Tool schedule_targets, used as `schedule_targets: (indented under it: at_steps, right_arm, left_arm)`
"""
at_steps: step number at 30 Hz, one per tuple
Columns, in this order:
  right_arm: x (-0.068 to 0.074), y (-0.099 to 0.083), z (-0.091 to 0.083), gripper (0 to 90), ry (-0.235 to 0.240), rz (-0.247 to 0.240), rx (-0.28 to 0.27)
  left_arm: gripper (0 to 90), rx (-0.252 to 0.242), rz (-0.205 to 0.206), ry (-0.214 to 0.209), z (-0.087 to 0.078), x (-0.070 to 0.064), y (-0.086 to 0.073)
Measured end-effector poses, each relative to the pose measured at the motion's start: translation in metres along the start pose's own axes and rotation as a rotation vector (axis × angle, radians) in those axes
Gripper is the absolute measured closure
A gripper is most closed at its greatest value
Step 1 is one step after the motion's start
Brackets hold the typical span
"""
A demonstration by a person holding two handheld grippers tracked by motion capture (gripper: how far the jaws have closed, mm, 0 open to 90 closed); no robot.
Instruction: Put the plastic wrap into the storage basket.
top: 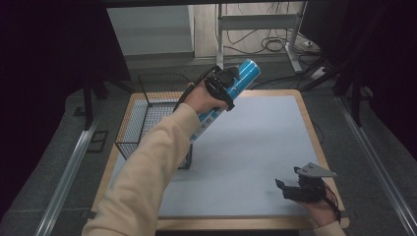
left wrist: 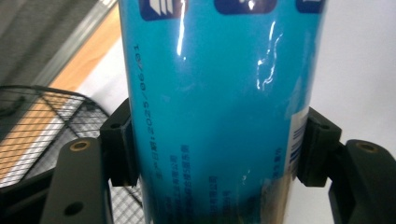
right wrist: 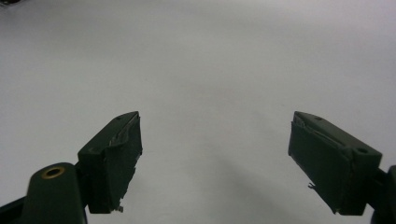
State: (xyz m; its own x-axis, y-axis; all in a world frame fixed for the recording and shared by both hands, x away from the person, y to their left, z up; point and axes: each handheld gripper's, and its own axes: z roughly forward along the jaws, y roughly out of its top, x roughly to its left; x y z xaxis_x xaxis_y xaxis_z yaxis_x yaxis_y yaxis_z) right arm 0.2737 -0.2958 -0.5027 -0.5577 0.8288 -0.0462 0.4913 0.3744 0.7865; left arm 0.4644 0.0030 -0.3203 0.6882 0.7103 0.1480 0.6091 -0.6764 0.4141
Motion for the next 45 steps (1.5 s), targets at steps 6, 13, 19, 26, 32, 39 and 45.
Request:
schedule_targets:
  at_steps: [6, 13, 19, 26, 32, 39, 45]
  right_arm:
    - [0.001, 0.000, 0.000, 17.8, 0.002, -0.004, 0.002]
    - [0.000, -0.001, 0.001, 17.8, 0.000, -0.004, 0.006]
    - [0.000, -0.001, 0.001, 17.8, -0.002, -0.004, 0.005]
    - [0.001, -0.001, 0.001, 17.8, -0.002, -0.002, 0.009]
    - [0.001, -0.001, 0.002, 17.8, -0.002, -0.002, 0.011]
    - [0.001, -0.001, 0.002, 17.8, -0.003, -0.003, 0.013]
    - [0.001, -0.001, 0.003, 17.8, -0.003, -0.006, 0.014]
  left_arm:
    - [31.7, 0.009, -0.021, 0.028, -0.001, 0.014, -0.006]
    - [31.7, 0.022, -0.048, 0.040, -0.003, 0.028, -0.017]
    - [31.7, 0.023, -0.066, 0.054, -0.006, 0.037, -0.028]
    - [31.7, 0.030, -0.102, 0.066, -0.006, 0.049, -0.043]
    - [31.7, 0.039, -0.137, 0.081, -0.003, 0.061, -0.057]
    - [31.7, 0.055, -0.158, 0.091, 0.003, 0.071, -0.067]
    - [31.7, 0.062, -0.190, 0.102, 0.011, 0.081, -0.077]
